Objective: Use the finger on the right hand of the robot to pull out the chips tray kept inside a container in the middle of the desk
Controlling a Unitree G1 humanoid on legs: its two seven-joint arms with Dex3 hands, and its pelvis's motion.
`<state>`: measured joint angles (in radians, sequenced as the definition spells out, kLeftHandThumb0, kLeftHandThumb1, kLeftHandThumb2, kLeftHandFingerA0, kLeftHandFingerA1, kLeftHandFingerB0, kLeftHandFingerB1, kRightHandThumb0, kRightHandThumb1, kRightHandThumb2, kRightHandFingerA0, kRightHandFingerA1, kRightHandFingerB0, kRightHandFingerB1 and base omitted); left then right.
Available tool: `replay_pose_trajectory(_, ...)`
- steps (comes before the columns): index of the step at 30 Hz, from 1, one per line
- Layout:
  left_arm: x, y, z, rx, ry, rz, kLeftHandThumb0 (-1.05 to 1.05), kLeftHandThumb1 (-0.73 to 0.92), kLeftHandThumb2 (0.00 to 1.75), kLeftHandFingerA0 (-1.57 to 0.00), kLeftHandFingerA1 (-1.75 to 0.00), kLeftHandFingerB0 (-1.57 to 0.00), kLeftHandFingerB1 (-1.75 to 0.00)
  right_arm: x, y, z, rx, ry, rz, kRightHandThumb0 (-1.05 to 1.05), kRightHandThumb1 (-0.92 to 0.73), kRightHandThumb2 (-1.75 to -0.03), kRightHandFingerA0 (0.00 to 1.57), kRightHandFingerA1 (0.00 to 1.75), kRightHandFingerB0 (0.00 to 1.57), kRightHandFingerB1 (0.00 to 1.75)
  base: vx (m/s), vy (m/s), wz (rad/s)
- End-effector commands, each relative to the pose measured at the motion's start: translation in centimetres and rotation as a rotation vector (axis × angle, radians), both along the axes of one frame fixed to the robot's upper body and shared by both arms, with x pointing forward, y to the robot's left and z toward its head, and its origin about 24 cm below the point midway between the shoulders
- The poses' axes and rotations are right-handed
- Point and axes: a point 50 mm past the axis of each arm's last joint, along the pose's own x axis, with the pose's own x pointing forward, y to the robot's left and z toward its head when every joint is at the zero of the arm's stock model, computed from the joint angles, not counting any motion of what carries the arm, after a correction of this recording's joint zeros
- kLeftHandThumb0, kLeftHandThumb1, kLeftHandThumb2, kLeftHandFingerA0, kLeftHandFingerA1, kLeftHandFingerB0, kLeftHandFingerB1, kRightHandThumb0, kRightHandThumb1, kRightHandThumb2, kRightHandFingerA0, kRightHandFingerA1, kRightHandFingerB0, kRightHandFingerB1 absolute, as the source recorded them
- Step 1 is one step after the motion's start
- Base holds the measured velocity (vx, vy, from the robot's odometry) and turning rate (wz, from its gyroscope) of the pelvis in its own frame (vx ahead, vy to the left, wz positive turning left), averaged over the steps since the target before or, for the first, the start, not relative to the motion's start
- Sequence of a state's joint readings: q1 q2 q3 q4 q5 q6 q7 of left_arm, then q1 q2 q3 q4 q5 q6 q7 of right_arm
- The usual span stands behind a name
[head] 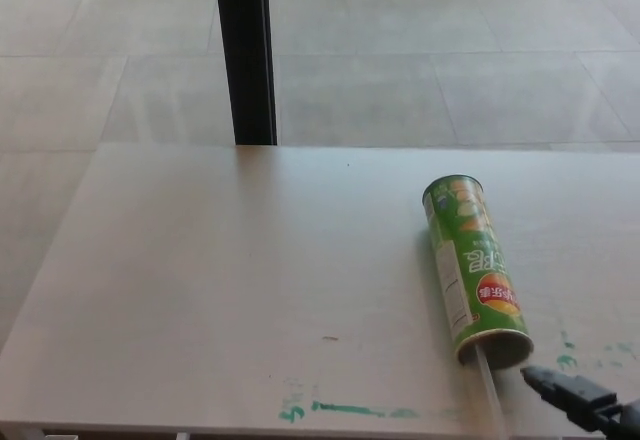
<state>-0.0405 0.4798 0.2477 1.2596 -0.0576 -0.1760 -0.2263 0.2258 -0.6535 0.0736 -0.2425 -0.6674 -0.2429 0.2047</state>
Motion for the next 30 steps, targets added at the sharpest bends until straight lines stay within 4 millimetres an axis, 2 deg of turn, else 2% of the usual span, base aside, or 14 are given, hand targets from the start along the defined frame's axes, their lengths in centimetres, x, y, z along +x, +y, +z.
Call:
replay_pose_trajectory(1,-0.4,0.7,0.6,0.029,-0.004,-0.025,-0.51,0.69,0.61,-0.53,-0.7,-0.45,-0.48,0.4,-0.7,2.2,0.114,-0.094,-0.043,-0.14,-0.5,-0.55,0.87,1.2,0.0,0.0,0.0,0.0,0.0)
replay_pose_trajectory(10,-0.5,0.5,0.4,0.022,-0.001,-0.016,-0.5,0.69,0.6,-0.54,-0.69,-0.46,-0.48,-1.3,-2.8,3.1,0.113,-0.093,-0.102,-0.16,-0.49,-0.55,0.91,1.15,0.0,0.0,0.0,0.0,0.0)
replay_pose_trajectory(11,-0.5,0.6,0.4,0.026,0.002,-0.02,-0.5,0.69,0.61,-0.53,-0.68,-0.46,-0.48,-2.0,-5.1,3.3,0.095,-0.095,-0.206,-0.17,-0.44,-0.7,0.87,1.17,0.0,0.0,0.0,0.0,0.0)
replay_pose_trajectory(12,-0.5,0.6,0.4,0.024,0.002,-0.017,-0.5,0.7,0.6,-0.53,-0.69,-0.46,-0.48,-2.3,-6.0,3.5,0.105,-0.1,-0.243,-0.13,-0.53,-0.56,0.84,1.27,0.0,0.04,0.0,0.0,0.0)
replay_pose_trajectory(13,-0.5,0.6,0.4,0.025,0.003,-0.014,-0.49,0.69,0.61,-0.53,-0.69,-0.46,-0.48,-2.6,-7.0,3.7,0.104,-0.107,-0.3,-0.2,-0.45,-0.71,0.87,1.14,0.0,0.0,0.0,0.0,0.0)
replay_pose_trajectory(15,-0.5,0.6,0.4,0.028,0.009,-0.022,-0.49,0.7,0.61,-0.53,-0.68,-0.46,-0.48,-3.1,-8.4,3.9,0.13,-0.13,-0.376,-0.15,-0.54,-0.55,0.84,1.18,0.0,0.07,0.0,0.0,0.0)
replay_pose_trajectory(16,-0.6,0.6,0.3,0.029,0.011,-0.017,-0.49,0.69,0.61,-0.53,-0.69,-0.46,-0.48,-3.6,-9.6,4.0,0.167,-0.138,-0.429,-0.16,-0.49,-0.73,0.89,1.14,0.0,0.03,0.0,0.0,0.0)
replay_pose_trajectory(20,-0.7,0.5,0.2,0.023,0.012,-0.008,-0.49,0.69,0.61,-0.53,-0.72,-0.47,-0.49,-6.9,-15.0,2.9,0.212,-0.252,-0.69,-0.14,-0.46,-0.75,0.85,1.12,0.0,0.1,0.0,0.0,0.0)
replay_pose_trajectory(21,-0.8,0.5,0.2,0.019,0.01,-0.001,-0.49,0.69,0.61,-0.53,-0.71,-0.46,-0.48,-7.4,-15.7,2.6,0.219,-0.259,-0.753,-0.13,-0.57,-0.57,0.78,1.21,0.0,0.15,0.0,0.0,0.0)
replay_pose_trajectory(23,-0.8,0.5,0.2,0.017,0.01,0.0,-0.49,0.69,0.61,-0.53,-0.71,-0.46,-0.48,-7.6,-16.0,2.5,0.223,-0.266,-0.776,-0.13,-0.57,-0.57,0.78,1.21,0.0,0.15,0.0,0.0,0.0)
replay_pose_trajectory(25,-0.7,0.4,0.2,0.015,0.004,-0.002,-0.5,0.69,0.6,-0.54,-0.73,-0.46,-0.5,-9.8,-18.1,1.2,0.239,-0.293,-0.928,-0.12,-0.56,-0.57,0.77,1.12,0.0,0.18,0.0,0.0,0.0)
replay_pose_trajectory(28,-0.7,0.4,0.2,0.025,0.007,-0.003,-0.49,0.69,0.61,-0.55,-0.69,-0.46,-0.47,-11.6,-19.8,-0.7,0.268,-0.307,-1.08,-0.19,-0.45,-0.8,0.81,1.1,0.0,0.19,0.0,0.0,0.0)
replay_pose_trajectory(29,-0.7,0.5,0.2,0.026,0.006,-0.003,-0.49,0.69,0.61,-0.54,-0.69,-0.45,-0.48,-11.9,-20.2,-1.2,0.27,-0.301,-1.125,-0.19,-0.57,-0.58,0.71,1.24,0.0,0.24,0.0,0.0,0.0)
replay_pose_trajectory(30,-0.7,0.5,0.2,0.025,0.003,-0.006,-0.49,0.69,0.61,-0.54,-0.69,-0.45,-0.48,-12.2,-20.5,-1.7,0.273,-0.298,-1.163,-0.19,-0.57,-0.58,0.71,1.24,0.0,0.24,0.0,0.0,0.0)
